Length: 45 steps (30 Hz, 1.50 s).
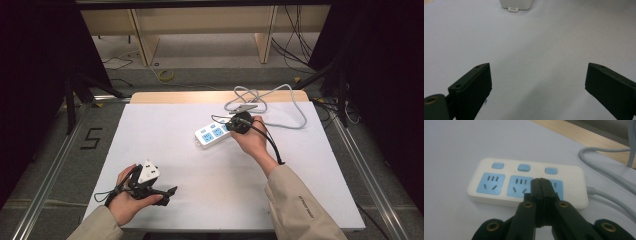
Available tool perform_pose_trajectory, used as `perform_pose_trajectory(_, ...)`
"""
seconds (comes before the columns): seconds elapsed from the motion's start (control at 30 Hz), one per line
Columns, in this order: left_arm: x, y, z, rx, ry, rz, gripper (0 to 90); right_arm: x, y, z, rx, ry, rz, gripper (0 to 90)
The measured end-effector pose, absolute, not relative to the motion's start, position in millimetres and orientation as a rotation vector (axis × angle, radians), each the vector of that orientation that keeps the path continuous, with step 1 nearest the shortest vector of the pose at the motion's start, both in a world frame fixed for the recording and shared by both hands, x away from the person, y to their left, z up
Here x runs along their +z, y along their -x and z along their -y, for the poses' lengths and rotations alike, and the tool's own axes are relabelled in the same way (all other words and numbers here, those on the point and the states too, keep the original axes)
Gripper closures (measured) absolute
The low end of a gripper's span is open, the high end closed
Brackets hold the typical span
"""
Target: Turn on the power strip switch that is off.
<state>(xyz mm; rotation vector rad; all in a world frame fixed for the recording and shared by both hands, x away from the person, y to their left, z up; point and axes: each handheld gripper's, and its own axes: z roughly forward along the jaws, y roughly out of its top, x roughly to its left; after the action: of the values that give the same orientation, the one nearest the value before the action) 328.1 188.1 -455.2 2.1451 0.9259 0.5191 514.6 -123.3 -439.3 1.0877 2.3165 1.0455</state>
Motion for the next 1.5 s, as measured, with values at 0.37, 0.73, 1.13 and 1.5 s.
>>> perform_pose_trajectory(0.37,-456,-328,-188,0.519,-2.146,-0.923,6.7,-439,-521,118,1.033,-1.097,-2.323,90.0)
perform_pose_trajectory(0.73,-456,-328,-188,0.516,-2.145,-0.927,6.8,-442,-527,111,1.029,-1.099,-2.33,90.0)
perform_pose_trajectory(1.13,-455,-328,-187,0.517,-2.152,-0.918,6.8,-445,-529,107,1.027,-1.108,-2.332,90.0)
perform_pose_trajectory(1.5,-455,-328,-187,0.517,-2.152,-0.917,6.8,-445,-532,103,1.021,-1.105,-2.333,90.0)
